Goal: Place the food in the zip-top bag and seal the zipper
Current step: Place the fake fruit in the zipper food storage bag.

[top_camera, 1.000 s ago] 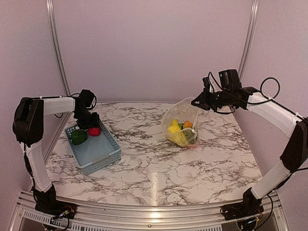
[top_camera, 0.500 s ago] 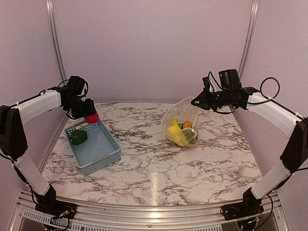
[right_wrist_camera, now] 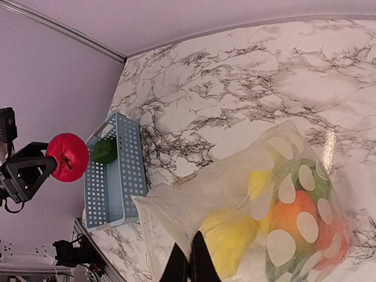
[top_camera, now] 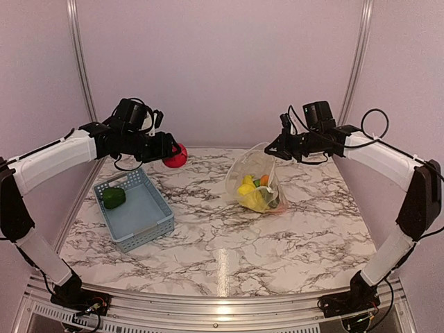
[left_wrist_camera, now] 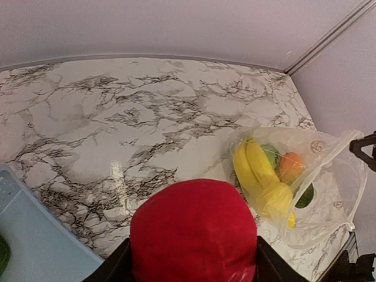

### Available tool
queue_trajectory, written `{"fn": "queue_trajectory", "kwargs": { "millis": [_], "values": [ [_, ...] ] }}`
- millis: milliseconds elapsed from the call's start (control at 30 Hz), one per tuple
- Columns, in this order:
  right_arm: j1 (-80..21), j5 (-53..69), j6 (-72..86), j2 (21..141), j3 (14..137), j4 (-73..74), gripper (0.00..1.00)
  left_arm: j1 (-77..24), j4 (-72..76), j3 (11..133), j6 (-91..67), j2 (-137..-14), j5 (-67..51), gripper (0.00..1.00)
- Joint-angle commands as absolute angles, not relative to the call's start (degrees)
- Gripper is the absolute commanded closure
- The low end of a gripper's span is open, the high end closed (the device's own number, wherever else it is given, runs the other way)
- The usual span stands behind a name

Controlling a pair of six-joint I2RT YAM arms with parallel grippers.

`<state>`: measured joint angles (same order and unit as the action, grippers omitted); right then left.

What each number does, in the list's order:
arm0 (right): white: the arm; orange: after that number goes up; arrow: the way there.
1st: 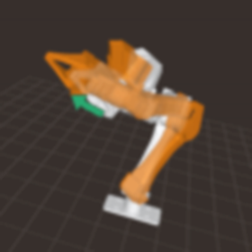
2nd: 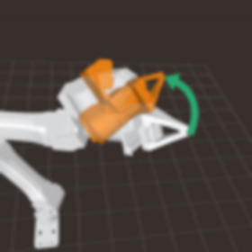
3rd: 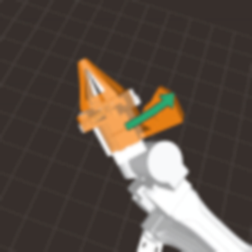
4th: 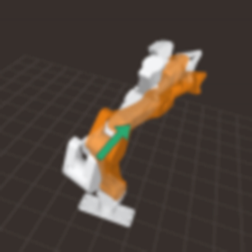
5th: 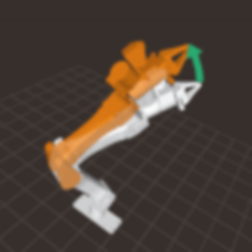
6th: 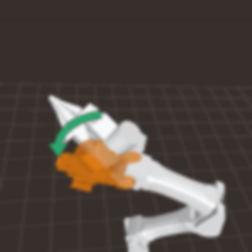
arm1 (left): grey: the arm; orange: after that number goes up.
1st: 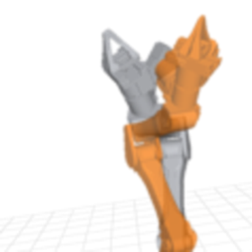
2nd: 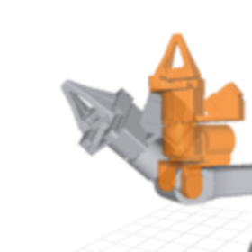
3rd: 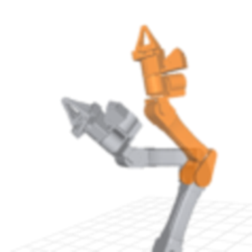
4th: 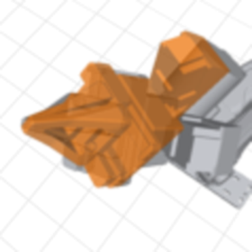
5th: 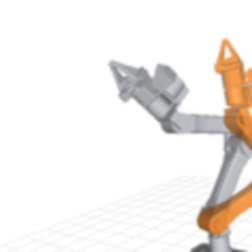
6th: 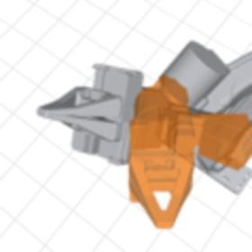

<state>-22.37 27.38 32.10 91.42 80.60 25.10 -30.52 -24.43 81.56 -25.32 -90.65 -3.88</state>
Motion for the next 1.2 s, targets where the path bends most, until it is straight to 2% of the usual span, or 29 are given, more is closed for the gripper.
{"fn": "queue_trajectory", "kwargs": {
  "millis": [0,200,333,600,1033,1167],
  "values": [
    [-24.98,28.01,33.28,93.47,84.82,23.87,1.0,-34.04,-11.72,80.05,-24.87,-87.77,-11.63,0.47],
    [-25.92,28.37,33.37,94.8,86.49,24.26,1.0,-37.92,-4.59,78.51,-24.27,-87.82,-19.18,0.48],
    [-25.93,28.62,32.92,95.33,87.58,24.94,1.0,-40.73,-5.15,79.95,-23.31,-90.35,-21.25,0.49],
    [-26.34,29.36,33.33,95.76,88.33,25.21,1.0,-44.26,-14.68,87.46,-23.19,-97.61,-14.78,0.53],
    [-27.15,29.7,34.18,94.83,86.74,24.48,1.0,-47.6,-13.46,88.8,-22.02,-101.66,-11.94,0.55],
    [-27.15,29.74,34.65,95.05,87.26,24.19,1.0,-51.31,-14.58,91.48,-16.73,-101.85,-6.79,0.56]
  ]
}}
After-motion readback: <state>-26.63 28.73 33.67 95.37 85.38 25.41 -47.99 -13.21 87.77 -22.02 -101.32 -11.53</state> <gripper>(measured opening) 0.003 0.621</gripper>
